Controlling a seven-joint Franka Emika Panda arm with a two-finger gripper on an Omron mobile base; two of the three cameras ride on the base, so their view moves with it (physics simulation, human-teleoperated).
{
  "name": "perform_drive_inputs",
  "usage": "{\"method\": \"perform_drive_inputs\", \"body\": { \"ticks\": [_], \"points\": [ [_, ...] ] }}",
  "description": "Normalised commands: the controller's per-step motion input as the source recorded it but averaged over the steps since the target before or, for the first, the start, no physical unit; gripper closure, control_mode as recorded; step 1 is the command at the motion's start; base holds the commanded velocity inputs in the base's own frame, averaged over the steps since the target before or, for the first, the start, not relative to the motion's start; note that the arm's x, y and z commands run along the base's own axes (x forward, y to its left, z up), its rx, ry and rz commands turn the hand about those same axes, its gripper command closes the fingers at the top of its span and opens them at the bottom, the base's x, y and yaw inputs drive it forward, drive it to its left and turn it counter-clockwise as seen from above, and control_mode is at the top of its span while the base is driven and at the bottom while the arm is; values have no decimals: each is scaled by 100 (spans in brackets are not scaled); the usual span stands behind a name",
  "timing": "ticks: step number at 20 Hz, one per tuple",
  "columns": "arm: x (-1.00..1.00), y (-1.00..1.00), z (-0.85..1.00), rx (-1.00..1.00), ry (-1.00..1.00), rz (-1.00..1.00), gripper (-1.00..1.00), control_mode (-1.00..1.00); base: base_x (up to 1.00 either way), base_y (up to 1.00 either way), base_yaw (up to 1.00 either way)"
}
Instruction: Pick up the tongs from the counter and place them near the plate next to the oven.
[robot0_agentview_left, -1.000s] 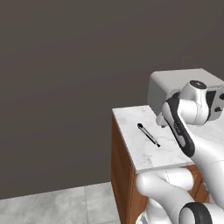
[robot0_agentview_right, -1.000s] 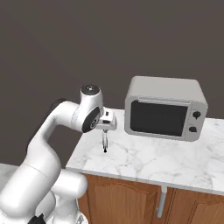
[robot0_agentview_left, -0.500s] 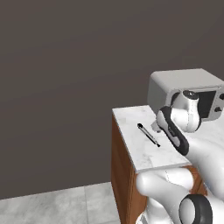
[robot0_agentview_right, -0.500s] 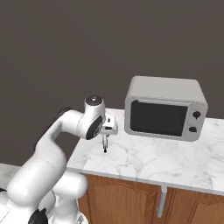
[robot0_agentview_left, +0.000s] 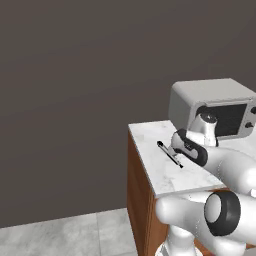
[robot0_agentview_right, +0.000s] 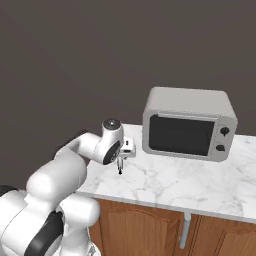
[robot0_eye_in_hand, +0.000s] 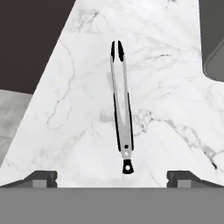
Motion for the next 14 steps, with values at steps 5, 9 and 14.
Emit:
{"method": "perform_drive_inputs", "body": {
  "ticks": [5, 9, 14],
  "points": [
    [33, 0, -36, 0, 0, 4, -100, -100, 0, 0, 0],
    [33, 0, -29, 0, 0, 3, -100, -100, 0, 0, 0],
    [36, 0, -31, 0, 0, 3, -100, -100, 0, 0, 0]
  ]
}}
